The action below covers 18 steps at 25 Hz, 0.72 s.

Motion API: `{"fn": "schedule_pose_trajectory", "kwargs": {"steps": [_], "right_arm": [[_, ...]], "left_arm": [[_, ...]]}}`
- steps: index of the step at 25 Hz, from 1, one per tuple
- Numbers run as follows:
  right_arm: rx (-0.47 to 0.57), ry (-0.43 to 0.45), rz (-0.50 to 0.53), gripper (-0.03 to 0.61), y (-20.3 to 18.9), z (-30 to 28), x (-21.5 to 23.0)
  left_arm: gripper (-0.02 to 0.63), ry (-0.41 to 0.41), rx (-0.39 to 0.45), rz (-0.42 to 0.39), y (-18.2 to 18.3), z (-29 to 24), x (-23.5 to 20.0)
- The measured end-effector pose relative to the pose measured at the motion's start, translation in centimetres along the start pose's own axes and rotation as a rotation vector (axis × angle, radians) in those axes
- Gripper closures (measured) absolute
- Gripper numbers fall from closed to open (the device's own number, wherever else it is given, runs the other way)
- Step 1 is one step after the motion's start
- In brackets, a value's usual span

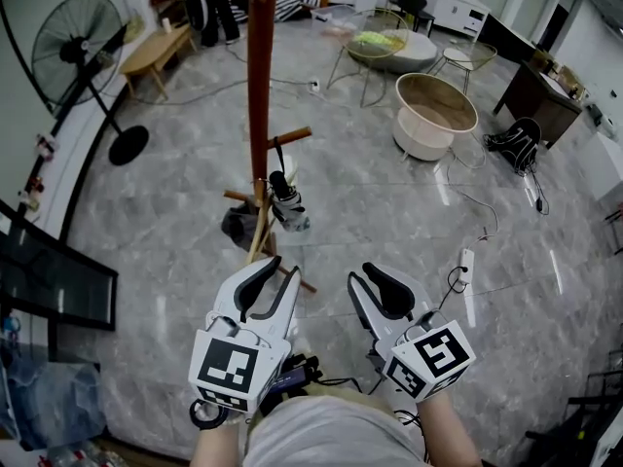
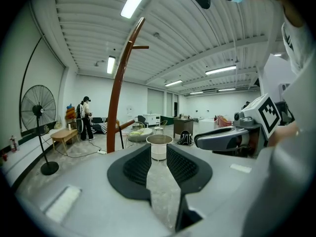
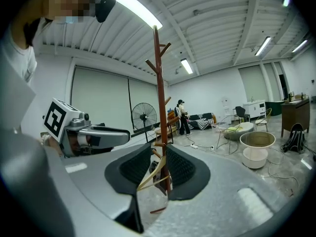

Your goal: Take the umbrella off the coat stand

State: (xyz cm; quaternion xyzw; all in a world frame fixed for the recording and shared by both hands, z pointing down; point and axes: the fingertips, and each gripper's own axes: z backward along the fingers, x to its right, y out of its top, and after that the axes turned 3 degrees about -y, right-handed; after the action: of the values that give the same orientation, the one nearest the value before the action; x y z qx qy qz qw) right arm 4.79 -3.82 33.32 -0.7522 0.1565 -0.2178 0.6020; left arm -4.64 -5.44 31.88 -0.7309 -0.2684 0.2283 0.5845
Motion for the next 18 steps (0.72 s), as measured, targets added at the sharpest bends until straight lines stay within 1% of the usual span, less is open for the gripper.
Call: {"fn": "schedule_pose_trajectory", "kwargs": {"steps": [8, 13, 18], "right_arm": [[-0.001, -0.022, 0.001, 0.485, 1.4, -4.0, 2.0], [-0.002, -0.019, 0.004, 0.485, 2.0, -6.2, 2.5], [-0.005, -0.007, 0.009, 0.485, 2.2, -7.9, 2.3]], "left_arm": [[0.517, -0.035, 0.008, -0.017, 0.3, -3.3, -3.3], [0.517, -0.035, 0.014, -0.022, 1.1, -4.2, -5.2], [0.517, -0.023, 0.003, -0.014, 0.8, -4.6, -6.9]]}}
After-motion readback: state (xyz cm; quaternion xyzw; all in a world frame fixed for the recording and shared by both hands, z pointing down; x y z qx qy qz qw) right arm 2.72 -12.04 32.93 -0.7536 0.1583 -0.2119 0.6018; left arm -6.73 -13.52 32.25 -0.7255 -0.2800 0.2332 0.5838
